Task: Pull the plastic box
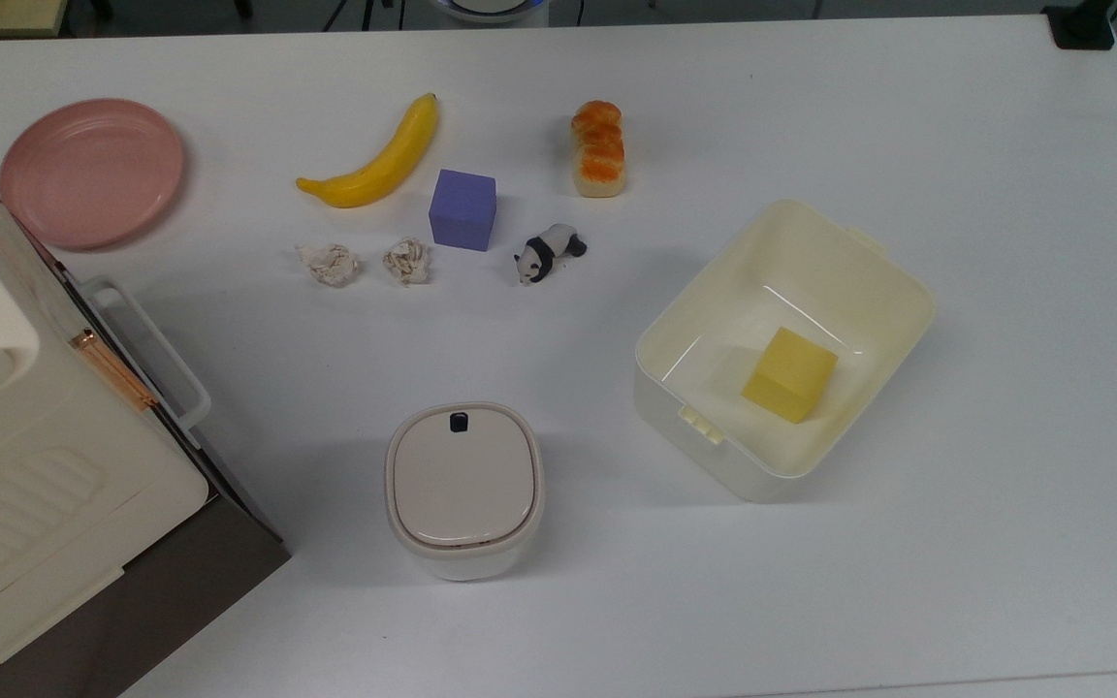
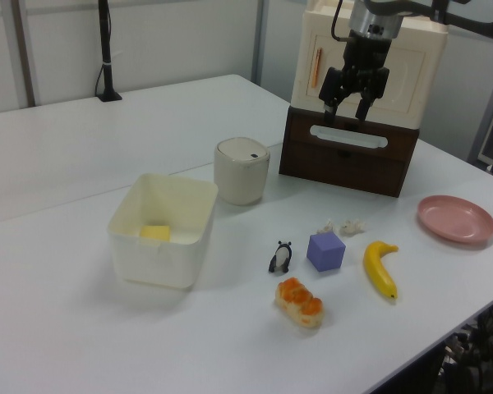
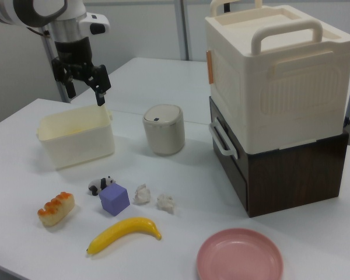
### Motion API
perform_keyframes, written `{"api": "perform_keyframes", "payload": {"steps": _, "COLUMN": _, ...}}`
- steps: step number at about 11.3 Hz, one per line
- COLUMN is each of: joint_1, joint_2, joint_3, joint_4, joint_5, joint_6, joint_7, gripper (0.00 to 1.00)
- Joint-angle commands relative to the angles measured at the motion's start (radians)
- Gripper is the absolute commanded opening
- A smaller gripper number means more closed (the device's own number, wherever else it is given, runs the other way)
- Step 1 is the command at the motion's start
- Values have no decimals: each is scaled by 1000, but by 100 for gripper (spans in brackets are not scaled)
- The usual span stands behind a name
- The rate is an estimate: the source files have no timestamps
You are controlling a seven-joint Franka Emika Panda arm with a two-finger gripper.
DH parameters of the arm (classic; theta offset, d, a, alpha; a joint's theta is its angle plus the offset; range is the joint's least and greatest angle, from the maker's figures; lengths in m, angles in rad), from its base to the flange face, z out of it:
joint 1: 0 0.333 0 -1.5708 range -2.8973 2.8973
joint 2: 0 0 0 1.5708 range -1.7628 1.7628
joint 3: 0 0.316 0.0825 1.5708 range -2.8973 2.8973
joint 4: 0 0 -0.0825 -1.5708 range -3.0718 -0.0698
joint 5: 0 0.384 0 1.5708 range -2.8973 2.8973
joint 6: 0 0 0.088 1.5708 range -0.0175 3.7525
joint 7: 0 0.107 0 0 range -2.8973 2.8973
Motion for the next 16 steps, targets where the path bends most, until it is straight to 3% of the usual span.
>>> {"api": "perform_keyframes", "payload": {"steps": 1, "joint_1": 36, "joint_2": -18, "joint_3": -9, "joint_4": -48, "joint_5": 23, "joint_6": 31, "joint_7": -45, "gripper": 100}}
{"api": "perform_keyframes", "payload": {"steps": 4, "joint_1": 110, "joint_2": 23, "joint_3": -1, "joint_4": -71, "joint_5": 23, "joint_6": 92, "joint_7": -102, "gripper": 100}}
{"api": "perform_keyframes", "payload": {"steps": 9, "joint_1": 285, "joint_2": 228, "joint_3": 22, "joint_4": -31, "joint_5": -32, "joint_6": 475, "joint_7": -140, "gripper": 100}}
{"api": "perform_keyframes", "payload": {"steps": 13, "joint_1": 310, "joint_2": 385, "joint_3": 115, "joint_4": 47, "joint_5": -111, "joint_6": 643, "joint_7": -174, "gripper": 100}}
{"api": "perform_keyframes", "payload": {"steps": 16, "joint_1": 339, "joint_2": 449, "joint_3": 119, "joint_4": 67, "joint_5": -173, "joint_6": 649, "joint_7": -177, "gripper": 100}}
